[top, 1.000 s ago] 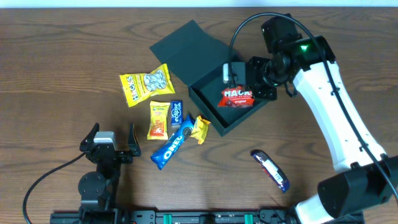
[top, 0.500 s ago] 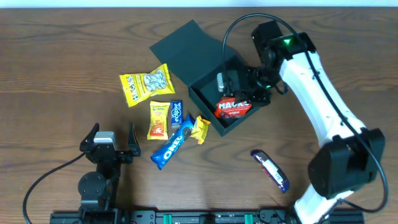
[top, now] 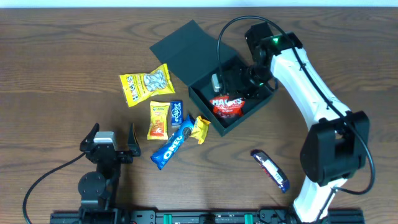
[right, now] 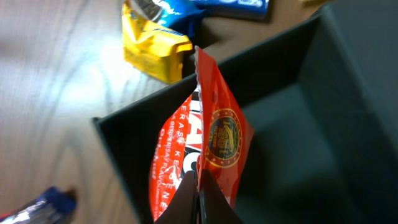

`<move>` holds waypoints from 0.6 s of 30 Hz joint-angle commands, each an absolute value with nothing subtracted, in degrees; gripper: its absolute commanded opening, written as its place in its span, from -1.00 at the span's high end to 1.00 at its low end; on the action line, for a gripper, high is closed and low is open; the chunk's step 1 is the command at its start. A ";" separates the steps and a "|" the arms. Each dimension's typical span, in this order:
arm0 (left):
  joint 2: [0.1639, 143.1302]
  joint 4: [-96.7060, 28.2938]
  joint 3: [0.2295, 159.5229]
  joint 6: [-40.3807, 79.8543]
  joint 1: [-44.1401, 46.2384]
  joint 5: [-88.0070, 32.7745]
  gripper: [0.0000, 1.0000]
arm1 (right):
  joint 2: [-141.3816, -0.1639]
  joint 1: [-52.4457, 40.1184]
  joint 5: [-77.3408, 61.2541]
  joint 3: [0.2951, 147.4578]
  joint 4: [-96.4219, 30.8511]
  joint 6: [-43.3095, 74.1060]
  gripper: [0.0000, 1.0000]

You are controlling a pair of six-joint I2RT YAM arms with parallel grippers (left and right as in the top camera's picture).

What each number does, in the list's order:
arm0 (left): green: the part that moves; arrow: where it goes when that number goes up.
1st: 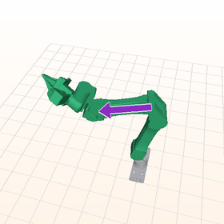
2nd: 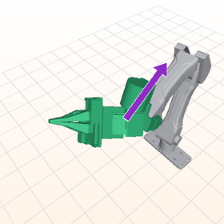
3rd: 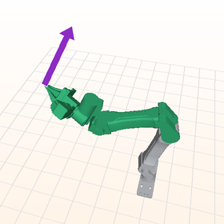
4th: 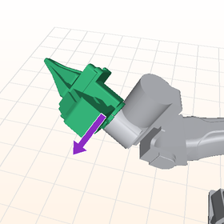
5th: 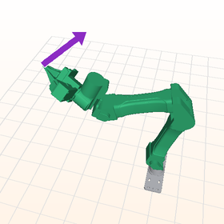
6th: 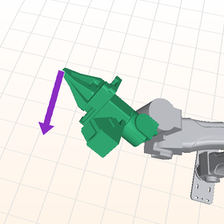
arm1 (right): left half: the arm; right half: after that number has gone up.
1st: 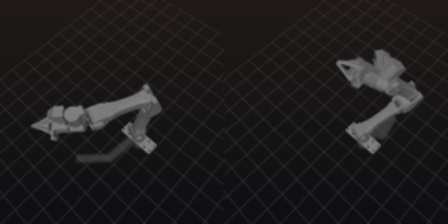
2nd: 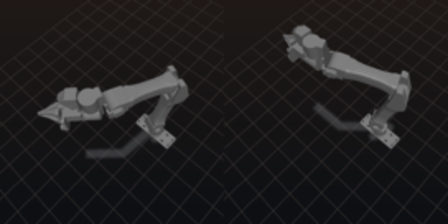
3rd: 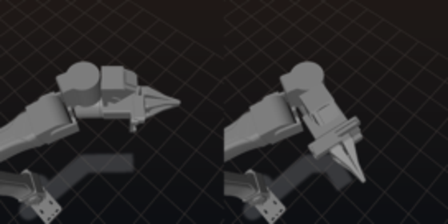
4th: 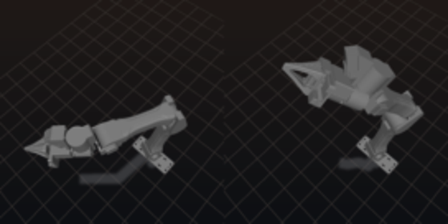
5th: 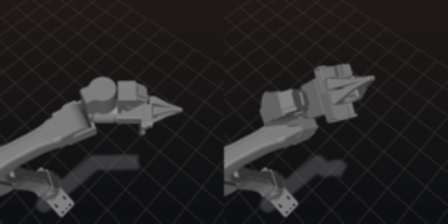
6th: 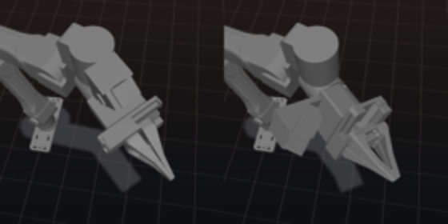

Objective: Pack container
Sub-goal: 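Lift the red bag and carry it over the black box, then open the right gripper to drop the bag into the box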

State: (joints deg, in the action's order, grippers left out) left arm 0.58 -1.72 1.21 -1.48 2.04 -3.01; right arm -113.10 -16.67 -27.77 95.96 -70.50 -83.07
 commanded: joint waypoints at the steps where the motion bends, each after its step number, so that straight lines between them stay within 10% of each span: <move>1: 0.21 -4.25 0.23 -1.26 2.17 -2.39 -0.91 | -115.04 -16.93 -30.94 96.88 -68.42 -85.58 0.97; 6: 0.21 -4.23 0.23 -1.26 2.17 -2.39 -0.91 | -115.20 -17.56 -30.89 96.88 -63.40 -85.32 0.56; 7: 0.21 -4.23 0.23 -1.26 2.17 -2.42 -0.91 | -115.20 -17.72 -30.92 96.88 -62.22 -85.34 -0.72; 8: 0.21 -4.23 0.23 -1.26 2.17 -2.42 -0.91 | -115.20 -17.89 -30.92 96.88 -61.49 -85.32 -0.99; 17: 0.21 -4.23 0.23 -1.26 2.17 -2.39 -0.91 | -115.20 -19.99 -25.82 104.51 -49.52 -55.20 -0.96; 18: 0.21 -4.23 0.23 -1.26 2.17 -2.39 -0.91 | -115.20 -20.27 -20.25 105.89 -47.90 -45.28 -0.68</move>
State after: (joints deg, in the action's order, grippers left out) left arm 0.58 -1.72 1.21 -1.48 2.04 -3.01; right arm -114.83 -19.66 -26.87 102.78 -49.12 -66.11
